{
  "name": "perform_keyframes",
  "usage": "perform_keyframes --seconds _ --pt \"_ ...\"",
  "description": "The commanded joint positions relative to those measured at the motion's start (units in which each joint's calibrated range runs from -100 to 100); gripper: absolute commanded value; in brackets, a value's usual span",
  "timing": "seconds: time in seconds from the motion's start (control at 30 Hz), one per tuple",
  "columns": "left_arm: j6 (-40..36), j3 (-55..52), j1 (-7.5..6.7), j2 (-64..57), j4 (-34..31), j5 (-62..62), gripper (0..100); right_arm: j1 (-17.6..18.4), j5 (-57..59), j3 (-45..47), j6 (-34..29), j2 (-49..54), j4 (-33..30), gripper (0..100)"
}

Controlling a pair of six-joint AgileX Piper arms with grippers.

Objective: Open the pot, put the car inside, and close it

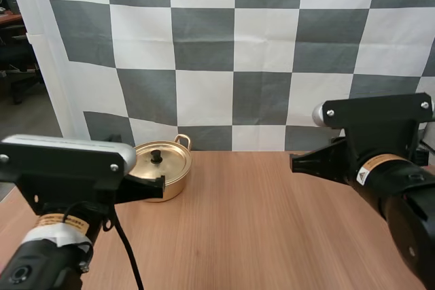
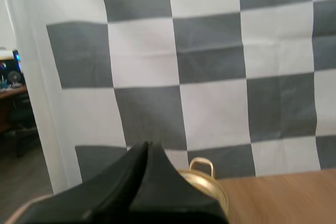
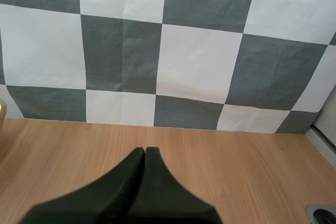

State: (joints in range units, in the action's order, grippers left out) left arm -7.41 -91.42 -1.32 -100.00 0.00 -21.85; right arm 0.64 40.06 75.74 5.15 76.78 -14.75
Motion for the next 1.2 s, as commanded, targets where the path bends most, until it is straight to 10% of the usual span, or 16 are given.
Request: perform_keyframes --seconds 0.0,0.57,1.17 --pt "0.06 -8.58 0.03 0.00 1.25 -2.74 0 0.05 -6.49 5.74 0.00 3.45 0.04 0" --pt "0.06 -8.58 0.03 0.00 2.32 -7.38 0 0.05 -34.88 23.20 0.00 10.38 2.38 0" --pt "0.06 -8.58 0.03 0.00 2.32 -7.38 0 -0.01 -10.44 24.26 0.00 20.83 11.97 0"
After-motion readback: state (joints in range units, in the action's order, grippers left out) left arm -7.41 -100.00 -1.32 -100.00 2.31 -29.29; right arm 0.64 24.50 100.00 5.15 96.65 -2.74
